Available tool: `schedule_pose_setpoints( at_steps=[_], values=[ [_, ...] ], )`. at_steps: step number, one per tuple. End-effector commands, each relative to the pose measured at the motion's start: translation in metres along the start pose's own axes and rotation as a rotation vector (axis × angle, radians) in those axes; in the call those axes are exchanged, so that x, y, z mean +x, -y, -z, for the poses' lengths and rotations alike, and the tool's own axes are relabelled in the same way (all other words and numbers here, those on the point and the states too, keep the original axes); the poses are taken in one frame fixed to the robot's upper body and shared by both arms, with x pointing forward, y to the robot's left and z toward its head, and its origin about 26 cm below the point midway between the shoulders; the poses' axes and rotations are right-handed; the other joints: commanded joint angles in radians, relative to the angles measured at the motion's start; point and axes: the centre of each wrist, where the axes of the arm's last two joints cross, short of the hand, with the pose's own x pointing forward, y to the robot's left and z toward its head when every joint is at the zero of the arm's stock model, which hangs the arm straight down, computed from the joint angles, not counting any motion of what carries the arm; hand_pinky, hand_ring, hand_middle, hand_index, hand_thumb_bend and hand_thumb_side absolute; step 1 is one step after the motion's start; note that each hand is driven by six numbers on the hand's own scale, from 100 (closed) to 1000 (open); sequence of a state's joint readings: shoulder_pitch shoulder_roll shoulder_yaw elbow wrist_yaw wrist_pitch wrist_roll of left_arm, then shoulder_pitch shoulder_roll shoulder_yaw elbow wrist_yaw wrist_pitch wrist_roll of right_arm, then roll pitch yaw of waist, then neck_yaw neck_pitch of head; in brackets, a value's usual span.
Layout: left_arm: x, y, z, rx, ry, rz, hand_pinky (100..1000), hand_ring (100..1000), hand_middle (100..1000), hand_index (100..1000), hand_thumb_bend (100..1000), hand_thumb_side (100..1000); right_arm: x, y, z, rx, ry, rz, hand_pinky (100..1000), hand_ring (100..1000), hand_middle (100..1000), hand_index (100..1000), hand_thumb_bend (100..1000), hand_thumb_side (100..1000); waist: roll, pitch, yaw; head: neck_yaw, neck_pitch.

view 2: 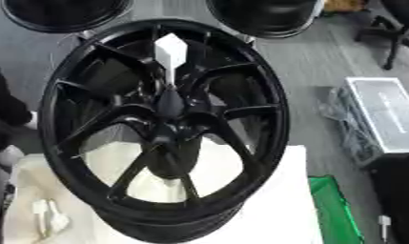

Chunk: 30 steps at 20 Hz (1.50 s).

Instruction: Pull the pin out of the wheel hub.

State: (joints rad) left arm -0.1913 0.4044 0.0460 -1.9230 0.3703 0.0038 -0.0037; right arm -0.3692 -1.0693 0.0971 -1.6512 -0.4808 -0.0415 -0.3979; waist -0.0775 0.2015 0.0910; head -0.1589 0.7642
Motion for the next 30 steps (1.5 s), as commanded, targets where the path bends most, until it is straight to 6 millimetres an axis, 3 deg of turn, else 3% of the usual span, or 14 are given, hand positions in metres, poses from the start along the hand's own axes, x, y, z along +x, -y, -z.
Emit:
schedule_pose_setpoints(
  at_steps=[1,4,8,15,19,30],
  values=[
    [0.005,-0.002,0.001,0.002,0.009,0.019,482,666,603,721,153,931,0.030,-0.007,0.010,0.095,0.074,-0.027,780,977,899,936,100,889,0.005,-0.023,-0.005,0.016,0.006],
    [0.007,-0.003,0.001,0.018,0.023,0.023,485,668,605,723,157,918,0.055,-0.019,0.030,0.250,0.151,-0.101,787,968,895,938,100,848,0.011,-0.027,-0.017,0.033,0.006],
    [0.006,-0.001,0.001,0.034,0.024,0.011,489,672,609,727,163,922,0.061,-0.039,0.047,0.388,0.160,-0.151,786,968,898,943,100,877,0.013,-0.035,-0.015,0.013,0.006],
    [0.001,0.002,0.001,0.070,-0.007,-0.018,488,669,597,799,168,933,0.054,-0.081,0.040,0.482,0.057,-0.083,755,944,857,923,100,947,0.015,-0.039,0.012,-0.021,0.006],
    [0.002,0.000,0.001,0.082,-0.008,-0.020,490,664,587,803,194,932,0.044,-0.091,0.034,0.519,-0.015,-0.093,748,931,844,927,100,1000,0.012,-0.044,0.021,-0.042,0.006],
    [0.011,-0.004,0.006,0.132,0.038,-0.034,495,669,590,794,184,905,0.035,-0.107,0.020,0.689,-0.086,-0.074,750,943,851,925,100,1000,0.021,-0.046,0.057,-0.103,0.006]
  ],
)
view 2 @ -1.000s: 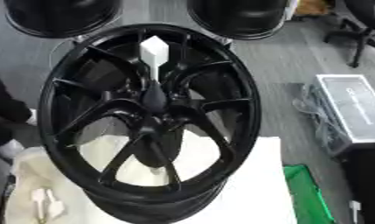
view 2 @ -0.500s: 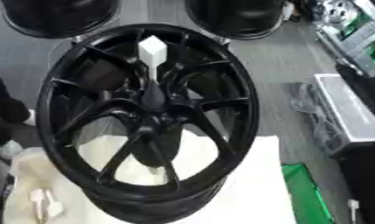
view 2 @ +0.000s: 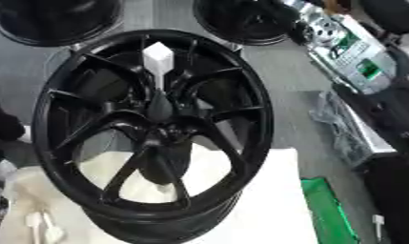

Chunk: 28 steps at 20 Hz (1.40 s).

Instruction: Pull the pin out of the wheel hub.

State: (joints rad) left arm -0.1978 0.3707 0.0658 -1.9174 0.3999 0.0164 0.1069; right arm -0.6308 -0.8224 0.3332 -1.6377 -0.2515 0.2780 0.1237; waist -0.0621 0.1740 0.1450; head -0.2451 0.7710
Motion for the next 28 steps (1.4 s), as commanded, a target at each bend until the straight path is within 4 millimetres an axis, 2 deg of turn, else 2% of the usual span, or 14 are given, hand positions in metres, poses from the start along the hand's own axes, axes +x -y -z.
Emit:
schedule_pose_setpoints(
  at_steps=[1,7,10,13,21,23,24,25,28],
  values=[
    [0.014,-0.004,0.006,-0.007,0.047,0.018,496,669,590,793,184,904,0.006,0.006,-0.003,0.026,0.012,-0.010,749,943,852,924,100,1000,0.006,-0.018,0.007,-0.025,-0.001],
    [0.015,-0.007,0.006,0.021,0.054,0.017,497,675,595,798,188,902,0.008,0.007,-0.005,0.073,0.029,-0.021,755,946,854,918,100,889,0.006,-0.017,0.024,-0.045,-0.001],
    [0.015,-0.007,0.006,0.043,0.058,0.010,499,677,596,794,187,902,0.008,0.007,-0.005,0.095,0.037,-0.042,761,949,858,919,100,807,0.002,-0.015,0.040,-0.064,-0.001],
    [0.016,-0.007,0.006,0.044,0.058,0.013,498,674,593,790,186,906,0.008,0.008,-0.006,0.096,0.048,-0.060,763,951,861,921,100,768,-0.004,-0.013,0.058,-0.085,-0.001],
    [0.017,-0.011,0.004,0.076,0.062,0.017,500,680,598,798,191,904,0.022,0.005,-0.009,0.128,0.159,-0.090,777,975,867,923,100,623,-0.014,-0.009,0.083,-0.122,-0.001],
    [0.017,-0.014,0.003,0.096,0.062,0.022,501,681,598,796,191,907,0.023,0.004,-0.011,0.149,0.176,-0.097,778,978,869,926,100,541,-0.016,-0.007,0.089,-0.128,-0.001],
    [0.017,-0.015,0.002,0.106,0.061,0.026,501,681,597,794,191,909,0.023,0.004,-0.011,0.160,0.181,-0.099,781,981,873,927,100,289,-0.017,-0.006,0.092,-0.132,-0.001],
    [0.017,-0.017,0.002,0.115,0.060,0.028,500,680,597,793,191,909,0.024,0.004,-0.011,0.172,0.184,-0.099,784,985,875,926,100,196,-0.017,-0.004,0.096,-0.138,-0.001],
    [0.017,-0.019,0.000,0.129,0.061,0.035,500,680,597,792,188,910,0.024,0.005,-0.010,0.207,0.188,-0.090,785,990,873,919,100,206,-0.017,-0.001,0.105,-0.152,-0.001]
  ],
)
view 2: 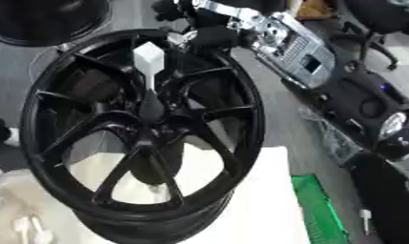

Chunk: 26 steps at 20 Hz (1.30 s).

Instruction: Pull the pin out of the wheel hub.

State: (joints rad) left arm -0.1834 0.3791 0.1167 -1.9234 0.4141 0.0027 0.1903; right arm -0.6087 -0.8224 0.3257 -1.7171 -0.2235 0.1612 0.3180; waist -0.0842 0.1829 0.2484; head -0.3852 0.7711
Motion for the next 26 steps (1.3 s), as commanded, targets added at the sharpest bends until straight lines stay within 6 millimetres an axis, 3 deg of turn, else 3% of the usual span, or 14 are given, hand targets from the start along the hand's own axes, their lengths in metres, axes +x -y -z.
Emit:
schedule_pose_setpoints(
  at_steps=[1,10,16,26],
  values=[
    [0.011,-0.005,0.003,0.005,0.037,0.028,499,680,597,792,188,911,0.010,0.013,-0.005,0.015,0.022,-0.028,787,990,874,919,100,211,0.005,-0.009,0.003,-0.014,-0.001],
    [0.011,-0.006,0.003,0.000,0.036,0.032,498,681,597,792,186,912,0.020,0.021,-0.008,0.122,0.043,-0.178,856,1000,891,939,100,195,0.005,-0.004,0.006,-0.030,-0.001],
    [0.010,-0.006,0.003,-0.001,0.032,0.037,496,679,596,791,184,918,0.021,0.022,-0.022,0.197,0.010,-0.320,901,1000,907,962,100,161,0.001,0.002,0.018,-0.037,-0.001],
    [0.009,-0.004,0.003,-0.022,0.027,0.041,493,678,594,789,181,925,0.039,0.028,-0.028,0.146,0.020,-0.538,936,1000,899,970,100,240,-0.007,0.009,0.040,-0.063,-0.001]
  ],
)
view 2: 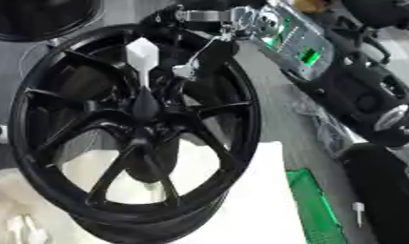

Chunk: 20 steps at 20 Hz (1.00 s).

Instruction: Pull the pin out of the wheel hub.

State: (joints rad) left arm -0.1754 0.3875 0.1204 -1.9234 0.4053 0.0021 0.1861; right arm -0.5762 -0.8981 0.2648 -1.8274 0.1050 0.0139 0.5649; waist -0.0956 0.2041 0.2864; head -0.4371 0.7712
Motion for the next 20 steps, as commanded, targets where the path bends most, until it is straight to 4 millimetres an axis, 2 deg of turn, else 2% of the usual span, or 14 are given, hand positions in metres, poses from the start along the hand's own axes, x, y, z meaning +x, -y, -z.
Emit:
schedule_pose_setpoints(
  at_steps=[1,9,20],
  values=[
    [0.009,-0.001,0.004,-0.020,0.029,0.022,493,678,594,788,181,925,0.008,0.017,-0.010,-0.041,-0.016,-0.103,937,1000,899,971,100,246,0.004,-0.013,0.005,-0.015,-0.001],
    [0.007,0.000,0.003,-0.027,0.020,0.023,491,678,594,785,179,930,0.015,0.024,-0.014,-0.118,-0.026,-0.166,940,1000,905,977,157,278,0.000,-0.014,0.024,-0.060,-0.001],
    [0.007,-0.002,0.002,-0.026,0.023,0.036,488,678,593,783,174,936,0.004,0.022,-0.013,-0.089,-0.060,-0.206,947,1000,910,978,189,309,-0.004,0.000,0.041,-0.088,-0.001]
  ],
)
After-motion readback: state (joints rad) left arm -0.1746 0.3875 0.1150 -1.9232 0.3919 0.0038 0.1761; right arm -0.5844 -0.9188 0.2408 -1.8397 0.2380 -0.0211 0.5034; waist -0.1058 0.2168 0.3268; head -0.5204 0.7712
